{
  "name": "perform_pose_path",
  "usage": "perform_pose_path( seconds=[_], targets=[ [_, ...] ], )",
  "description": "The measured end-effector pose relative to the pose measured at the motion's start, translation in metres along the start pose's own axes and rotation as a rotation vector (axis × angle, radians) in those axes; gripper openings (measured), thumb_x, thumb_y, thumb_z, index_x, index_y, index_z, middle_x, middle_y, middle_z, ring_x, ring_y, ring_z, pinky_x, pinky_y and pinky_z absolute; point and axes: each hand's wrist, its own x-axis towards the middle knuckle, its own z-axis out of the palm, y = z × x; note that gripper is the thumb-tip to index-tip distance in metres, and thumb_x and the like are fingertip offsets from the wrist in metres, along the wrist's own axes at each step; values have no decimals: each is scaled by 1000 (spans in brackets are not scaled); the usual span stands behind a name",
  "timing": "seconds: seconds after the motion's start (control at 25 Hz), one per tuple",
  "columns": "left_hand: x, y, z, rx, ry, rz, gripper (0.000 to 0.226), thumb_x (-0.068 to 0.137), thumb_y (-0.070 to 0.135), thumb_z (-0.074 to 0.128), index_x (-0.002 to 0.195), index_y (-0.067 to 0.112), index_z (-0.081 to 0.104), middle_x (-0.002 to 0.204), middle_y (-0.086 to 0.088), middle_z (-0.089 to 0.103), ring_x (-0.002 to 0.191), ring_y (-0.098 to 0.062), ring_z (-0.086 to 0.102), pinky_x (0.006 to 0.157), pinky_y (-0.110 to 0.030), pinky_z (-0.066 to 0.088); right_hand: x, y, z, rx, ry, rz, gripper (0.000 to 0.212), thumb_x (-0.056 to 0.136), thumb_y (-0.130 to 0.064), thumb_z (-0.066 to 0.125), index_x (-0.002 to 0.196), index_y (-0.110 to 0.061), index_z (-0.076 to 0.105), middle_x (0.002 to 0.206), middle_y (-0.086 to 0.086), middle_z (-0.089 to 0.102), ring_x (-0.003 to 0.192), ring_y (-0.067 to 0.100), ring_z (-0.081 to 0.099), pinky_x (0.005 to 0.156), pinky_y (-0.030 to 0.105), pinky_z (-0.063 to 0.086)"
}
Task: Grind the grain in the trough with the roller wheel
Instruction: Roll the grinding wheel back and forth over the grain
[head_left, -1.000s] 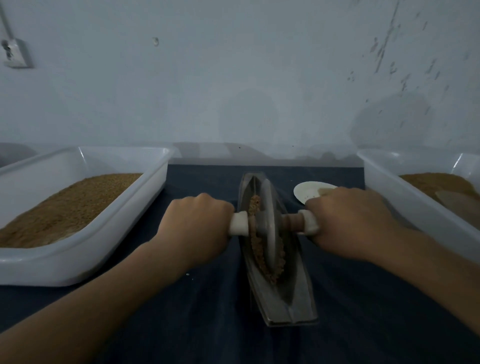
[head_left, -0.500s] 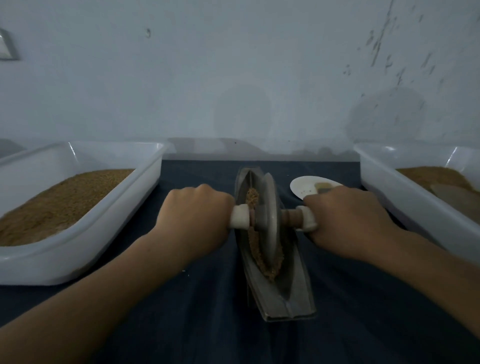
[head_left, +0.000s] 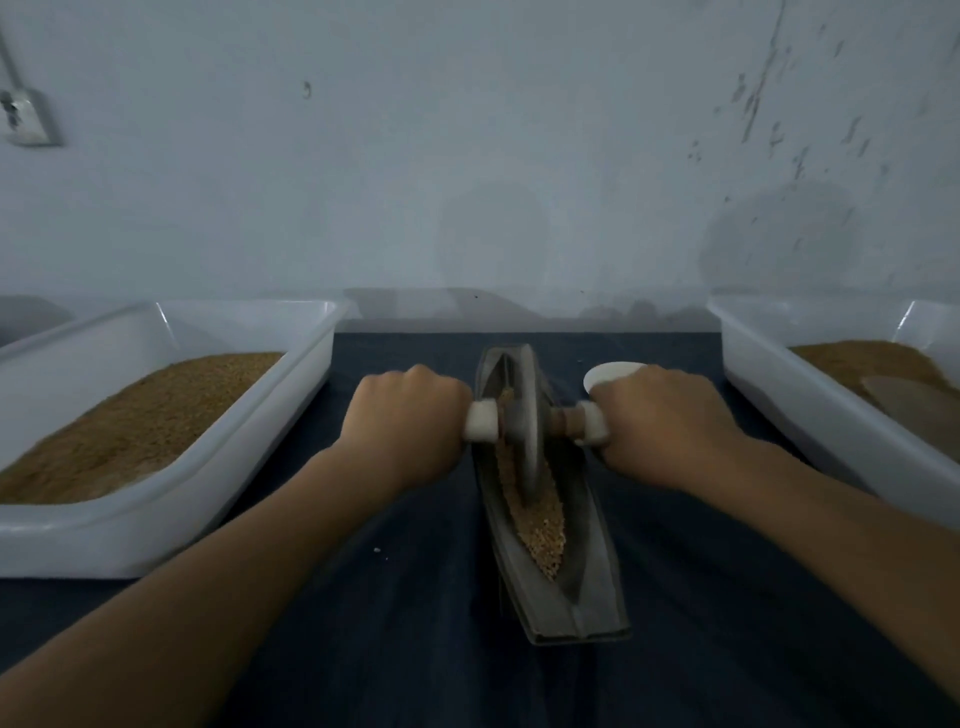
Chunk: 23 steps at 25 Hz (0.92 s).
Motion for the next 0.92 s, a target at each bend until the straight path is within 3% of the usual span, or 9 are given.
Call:
perform_pose_path(
  seconds=[0.08,0.16,0.28,0.36,0.52,0.6,0.72,0.8,0.92],
  targets=[
    [-28,1,-6,23,107,81,39,61,43,78,64,35,39,56,15,15,44,-5,9,46,-19,9,-32,3,-4,-63,168,-114,30,70,-43,74,63,-30,48,60,-11,40,48,5,25,45,19,14],
    [-29,-1,-10,16,166,70,53,50,43,82,61,36,31,55,16,7,46,-2,-2,49,-15,2,-38,6,-5,-95,212,-146,32,61,-43,76,57,-30,47,56,-12,35,46,4,15,47,16,9],
    [-4,3,5,59,48,-7,30,74,40,72,69,30,45,58,11,22,44,-10,22,45,-23,17,1,-4,-1,-81,80,-32,31,76,-45,69,68,-29,44,64,-10,42,52,14,36,47,23,19],
    [22,2,7,16,-10,-107,14,85,40,63,86,26,58,66,6,35,58,-19,43,54,-32,33,31,-9,2,-21,5,36,23,84,-45,67,78,-31,49,76,-6,55,65,20,47,56,28,34],
    [12,3,3,13,-5,-62,14,85,38,64,82,29,53,64,7,30,53,-16,33,50,-30,26,24,-4,3,-11,-46,41,27,83,-45,67,77,-29,47,79,-6,55,69,20,53,57,30,36],
    [-18,3,0,19,91,36,38,73,40,73,70,33,36,59,11,18,45,-9,14,46,-23,11,-10,1,1,-65,90,-85,34,72,-44,72,67,-28,43,64,-11,39,53,14,41,46,23,23],
    [-38,1,-11,0,211,90,59,55,41,81,69,33,24,58,15,4,48,-4,-2,50,-16,2,-31,7,-9,-96,243,-179,40,58,-45,74,58,-32,36,58,-16,17,47,3,12,50,15,6],
    [-31,4,-2,26,125,17,53,62,39,79,69,32,27,58,13,9,45,-6,5,47,-19,7,-17,1,-4,-124,168,-120,40,60,-46,70,59,-30,33,56,-15,24,47,2,17,48,17,9],
    [15,5,8,39,27,-97,14,85,33,63,82,23,53,65,6,34,58,-21,49,53,-32,31,28,-9,7,-23,33,35,29,78,-43,69,70,-29,45,68,-7,48,58,18,44,54,27,30]
  ],
)
